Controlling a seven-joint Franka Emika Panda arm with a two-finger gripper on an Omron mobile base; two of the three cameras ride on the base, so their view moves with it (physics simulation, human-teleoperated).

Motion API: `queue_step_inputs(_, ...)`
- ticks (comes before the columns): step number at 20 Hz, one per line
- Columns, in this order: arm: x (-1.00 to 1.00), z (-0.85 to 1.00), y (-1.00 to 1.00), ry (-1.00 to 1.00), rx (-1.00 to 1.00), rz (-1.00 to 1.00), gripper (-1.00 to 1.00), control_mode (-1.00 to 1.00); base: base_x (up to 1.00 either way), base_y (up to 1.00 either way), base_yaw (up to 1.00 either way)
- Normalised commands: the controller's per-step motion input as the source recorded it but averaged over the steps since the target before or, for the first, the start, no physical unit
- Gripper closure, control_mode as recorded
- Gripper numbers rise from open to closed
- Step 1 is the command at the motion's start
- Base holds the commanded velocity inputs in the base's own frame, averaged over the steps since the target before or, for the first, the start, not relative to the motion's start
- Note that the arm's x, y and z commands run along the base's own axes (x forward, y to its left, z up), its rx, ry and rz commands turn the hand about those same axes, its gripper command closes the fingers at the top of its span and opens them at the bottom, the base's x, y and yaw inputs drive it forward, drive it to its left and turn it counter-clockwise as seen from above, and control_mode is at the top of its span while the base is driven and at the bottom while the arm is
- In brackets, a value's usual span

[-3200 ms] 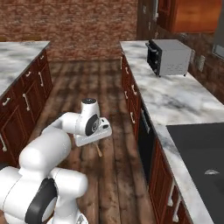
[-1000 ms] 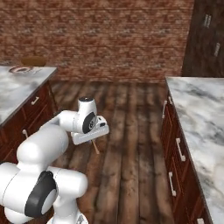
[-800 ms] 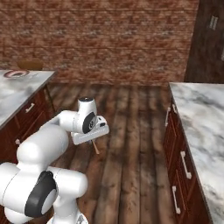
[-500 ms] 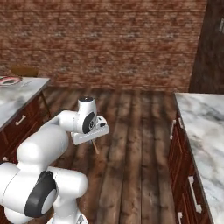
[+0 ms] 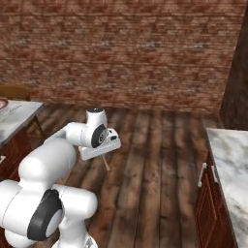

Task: Take the fork and place it on the left side of the plate. Then take the spoon and place it on the right side of the plate. Make sure they're directly next to the plate.

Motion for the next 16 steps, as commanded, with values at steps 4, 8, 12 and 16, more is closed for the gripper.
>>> queue_step_inputs(4, 0.00, 0.00, 0.00, 0.00, 0.00, 0.00, 1.00, 1.00, 1.00, 0.00, 0.09)
queue_step_inputs(8, 0.00, 0.00, 0.00, 0.00, 0.00, 0.00, 1.00, 1.00, 1.00, 0.00, 0.10)
queue_step_inputs(12, 0.00, 0.00, 0.00, 0.00, 0.00, 0.00, 1.00, 1.00, 1.00, 0.00, 0.11)
queue_step_inputs(16, 0.00, 0.00, 0.00, 0.00, 0.00, 0.00, 1.00, 1.00, 1.00, 0.00, 0.12)
